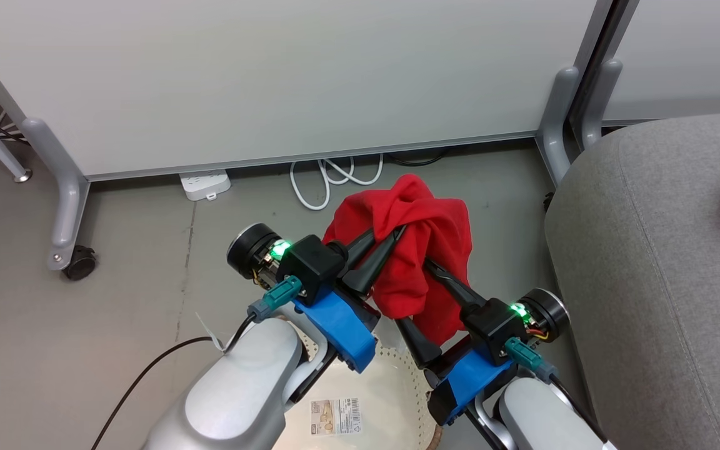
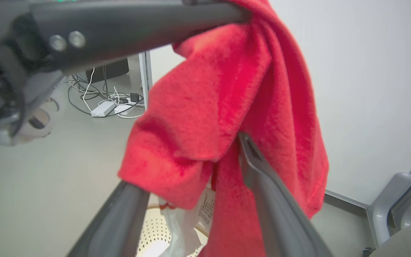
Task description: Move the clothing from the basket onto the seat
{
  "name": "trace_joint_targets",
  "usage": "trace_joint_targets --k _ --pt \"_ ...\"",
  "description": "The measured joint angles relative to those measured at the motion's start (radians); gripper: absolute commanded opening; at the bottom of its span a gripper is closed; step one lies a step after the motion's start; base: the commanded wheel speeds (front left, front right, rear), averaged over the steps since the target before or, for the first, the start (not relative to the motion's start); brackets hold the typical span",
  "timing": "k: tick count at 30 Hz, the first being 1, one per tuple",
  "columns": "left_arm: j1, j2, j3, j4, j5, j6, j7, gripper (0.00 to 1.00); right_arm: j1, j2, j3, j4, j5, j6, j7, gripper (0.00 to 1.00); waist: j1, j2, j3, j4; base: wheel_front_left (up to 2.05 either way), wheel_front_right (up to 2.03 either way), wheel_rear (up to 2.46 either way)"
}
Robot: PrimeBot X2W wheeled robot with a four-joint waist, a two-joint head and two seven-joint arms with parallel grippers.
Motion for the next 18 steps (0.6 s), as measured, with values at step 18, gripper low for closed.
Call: trace_joint_targets --k 18 --pt "0.002 -0.005 0.0 0.005 -0.002 0.0 0.0 0.0 -0.01 0.006 0.02 0.014 0.035 0.0 0.0 0.0 0.0 0.0001 -0.017 -0.007 0.0 0.0 0.0"
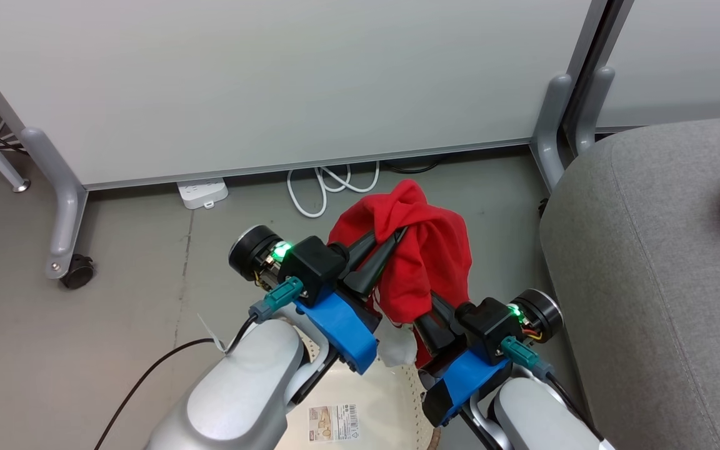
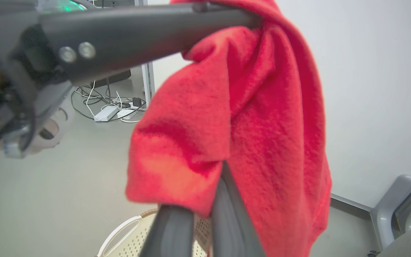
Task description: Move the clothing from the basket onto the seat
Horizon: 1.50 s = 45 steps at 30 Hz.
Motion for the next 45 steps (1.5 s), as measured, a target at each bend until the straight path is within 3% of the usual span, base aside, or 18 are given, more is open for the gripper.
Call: trace_joint_targets --k 5,6,7,30,45 --pt "0.0 -0.001 -0.001 0.003 -0.002 0.0 0.0 0.0 0.0 0.0 -0.001 0.0 0.002 0.0 0.0 0.0 0.0 0.0 0.0 -0.002 0.0 0.0 0.0" --pt "0.0 -0.001 -0.001 0.005 -0.006 0.0 0.0 0.45 0.0 0.0 -0.001 0.0 0.002 0.0 0.0 0.0 -0.0001 0.0 0.0 -0.002 0.0 0.0 0.0" --pt "0.0 -0.001 0.0 0.008 -0.006 0.0 0.0 1.0 0.0 0.0 -0.001 0.0 0.002 0.0 0.0 0.0 -0.0001 0.0 0.0 -0.003 0.0 0.0 0.0" --pt "-0.004 0.003 0.025 0.02 0.004 0.0 0.0 1.0 0.0 0.001 -0.043 -0.013 0.009 0.0 0.0 0.0 -0.0001 0.0 0.023 -0.024 0.0 0.0 0.0" --pt "-0.014 0.015 0.035 0.009 0.029 0.002 0.0 1.0 -0.016 0.002 -0.202 -0.066 -0.007 0.0 0.0 0.0 -0.0001 0.0 0.082 -0.129 0.0 0.0 0.0"
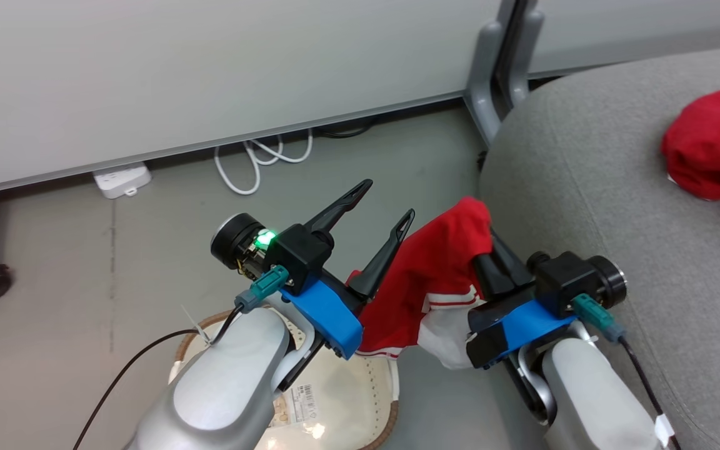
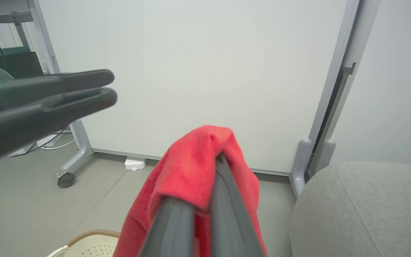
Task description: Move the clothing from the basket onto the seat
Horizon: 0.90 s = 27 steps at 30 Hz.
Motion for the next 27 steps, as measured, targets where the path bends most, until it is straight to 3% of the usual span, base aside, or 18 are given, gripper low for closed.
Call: trace_joint_targets --k 12,27 --pt "-0.025 0.008 -0.029 -0.001 0.008 0.0 0.0 1.0 0.001 0.0 -0.168 -0.072 -0.022 0.0 0.0 0.0 0.0 0.0 0.053 -0.132 0.0 0.0 0.0" --pt "-0.033 0.02 -0.089 0.014 0.001 0.0 0.0 1.0 0.075 0.0 -0.288 -0.128 -0.01 0.0 0.0 0.0 0.0 0.0 0.104 -0.265 0.0 0.0 0.0"
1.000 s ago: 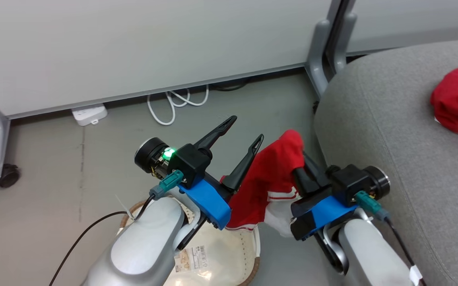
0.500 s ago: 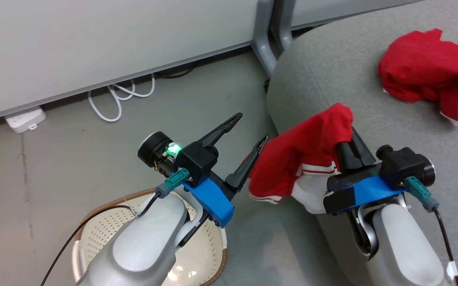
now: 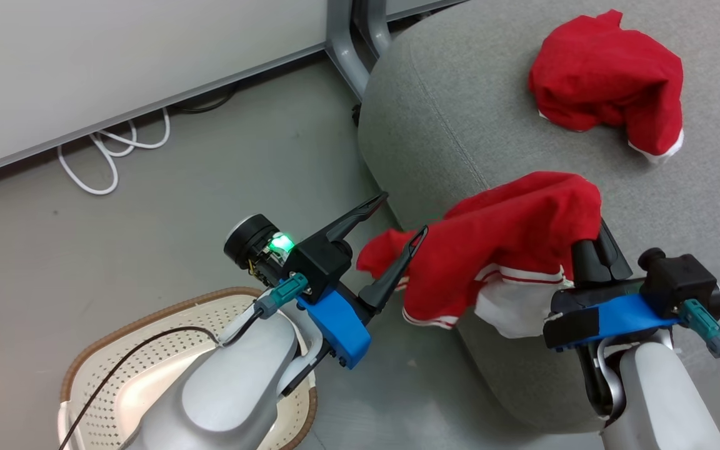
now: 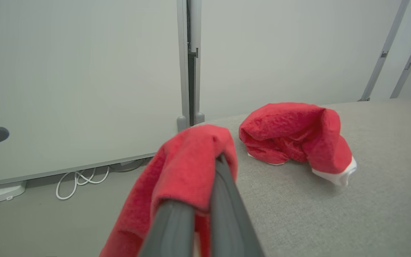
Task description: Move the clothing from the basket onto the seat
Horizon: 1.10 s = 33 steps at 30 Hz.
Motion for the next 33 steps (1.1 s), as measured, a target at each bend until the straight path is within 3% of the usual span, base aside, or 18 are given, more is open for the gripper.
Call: trace_joint_targets --k 9,18,25,33 --pt "-0.001 0.005 -0.018 0.004 -0.009 0.0 0.0 1.0 0.032 0.0 -0.01 -0.006 0.018 0.0 0.0 0.0 0.0 0.0 0.021 -0.035 0.0 0.0 0.0" --pt "-0.008 0.01 -0.018 0.003 -0.019 0.002 0.0 1.0 0.008 0.0 -0.007 -0.012 0.018 0.0 0.0 0.0 0.0 0.0 0.029 -0.019 0.0 0.0 0.0" --pt "-0.033 0.03 -0.013 -0.013 -0.017 0.011 0.002 1.0 -0.141 -0.009 -0.016 -0.059 -0.013 0.0 0.0 0.0 0.0 0.0 0.069 -0.001 0.0 0.0 0.0" --pt "-0.07 0.071 -0.01 -0.053 0.001 0.021 0.026 1.0 -0.414 -0.121 -0.114 -0.157 -0.006 0.0 0.0 0.0 0.0001 0.0 0.167 0.013 0.0 0.0 0.0"
